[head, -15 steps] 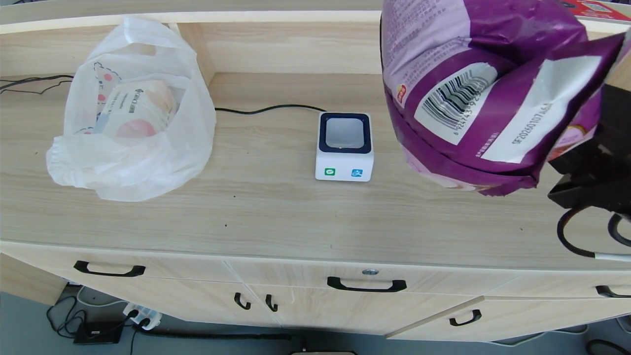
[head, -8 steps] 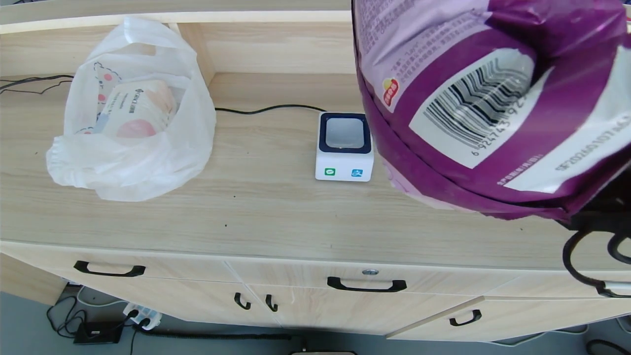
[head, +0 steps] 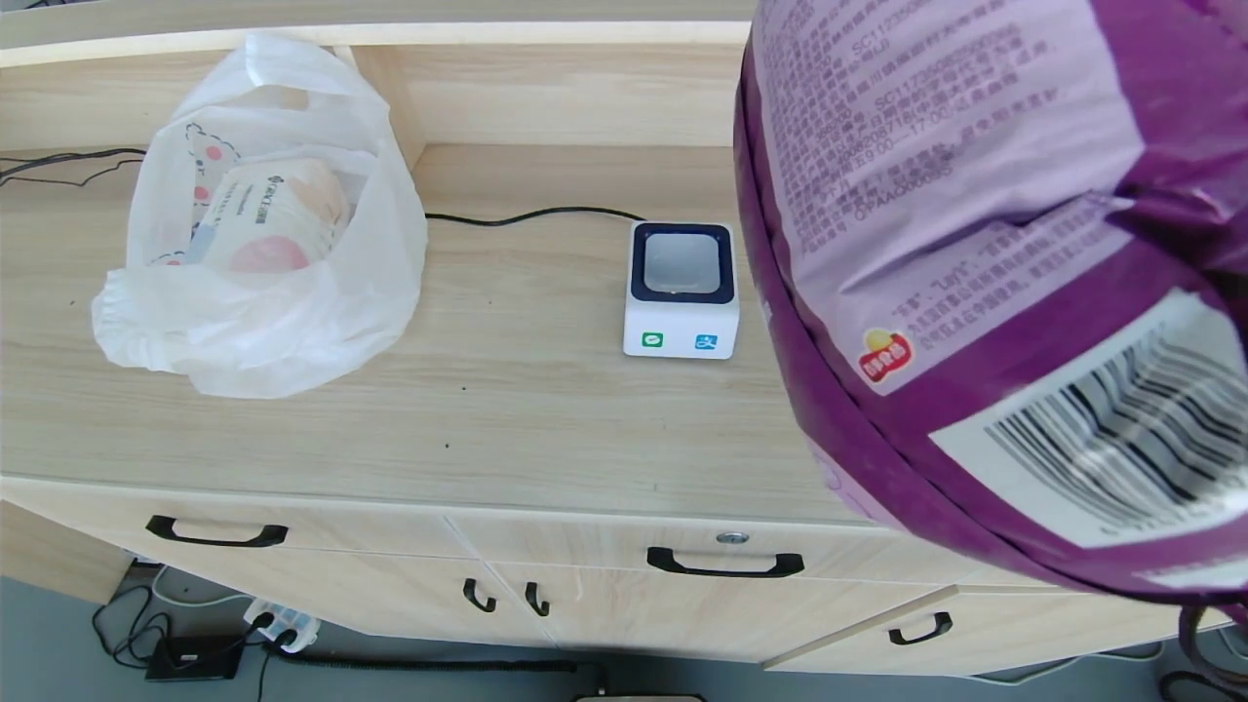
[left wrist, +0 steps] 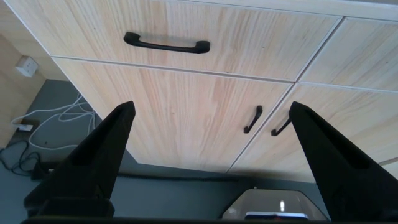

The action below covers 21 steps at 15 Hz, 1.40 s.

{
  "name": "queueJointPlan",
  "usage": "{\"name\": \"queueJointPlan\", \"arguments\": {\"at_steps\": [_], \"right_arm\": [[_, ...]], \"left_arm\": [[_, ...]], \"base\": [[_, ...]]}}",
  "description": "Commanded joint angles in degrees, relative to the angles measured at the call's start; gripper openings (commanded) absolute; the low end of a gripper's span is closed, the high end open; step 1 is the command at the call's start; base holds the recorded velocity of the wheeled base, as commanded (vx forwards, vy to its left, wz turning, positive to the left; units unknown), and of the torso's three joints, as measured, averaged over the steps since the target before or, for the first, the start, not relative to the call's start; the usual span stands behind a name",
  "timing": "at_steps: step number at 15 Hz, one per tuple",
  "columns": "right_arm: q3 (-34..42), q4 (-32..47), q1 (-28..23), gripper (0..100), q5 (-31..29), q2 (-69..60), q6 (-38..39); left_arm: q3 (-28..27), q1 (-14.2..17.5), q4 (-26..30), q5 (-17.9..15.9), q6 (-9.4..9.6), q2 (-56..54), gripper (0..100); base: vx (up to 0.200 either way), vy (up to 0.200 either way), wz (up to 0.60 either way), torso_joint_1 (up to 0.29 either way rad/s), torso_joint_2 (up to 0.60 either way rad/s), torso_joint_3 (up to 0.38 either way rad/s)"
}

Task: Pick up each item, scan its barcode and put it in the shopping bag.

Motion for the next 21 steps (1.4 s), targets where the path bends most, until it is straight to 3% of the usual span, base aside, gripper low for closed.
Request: {"name": "queueJointPlan", "arguments": {"at_steps": [1,13,16,18,21], "right_arm": [[1.02,-0.08,0.04,0,0.02,-1.15,0.15],[3.92,0.10,-0.31,0,-0.07,-1.85,0.07],[0.93,0.98,-6.38,0,-2.97,-1.94,-13.29],[-1.09,11.00,-17.63,0,-2.80,-1.77,-25.42],[-7.60,20.05,-20.09,0,-1.92,1.22,-42.30]], "left_arm": [[0.00,0.02,-0.04,0.04,-0.05,0.00,100],[0.00,0.02,-0.04,0.04,-0.48,0.00,100],[0.00,0.11,-0.04,0.04,-1.71,0.00,100],[0.00,0.02,-0.04,0.04,-1.63,0.00,100],[0.00,0.11,0.05,0.04,-1.63,0.00,100]], "base": [[0.000,0.000,0.00,0.000,0.00,0.000],[0.000,0.000,0.00,0.000,0.00,0.000],[0.000,0.000,0.00,0.000,0.00,0.000],[0.000,0.000,0.00,0.000,0.00,0.000],[-0.133,0.000,0.00,0.002,0.00,0.002]]}}
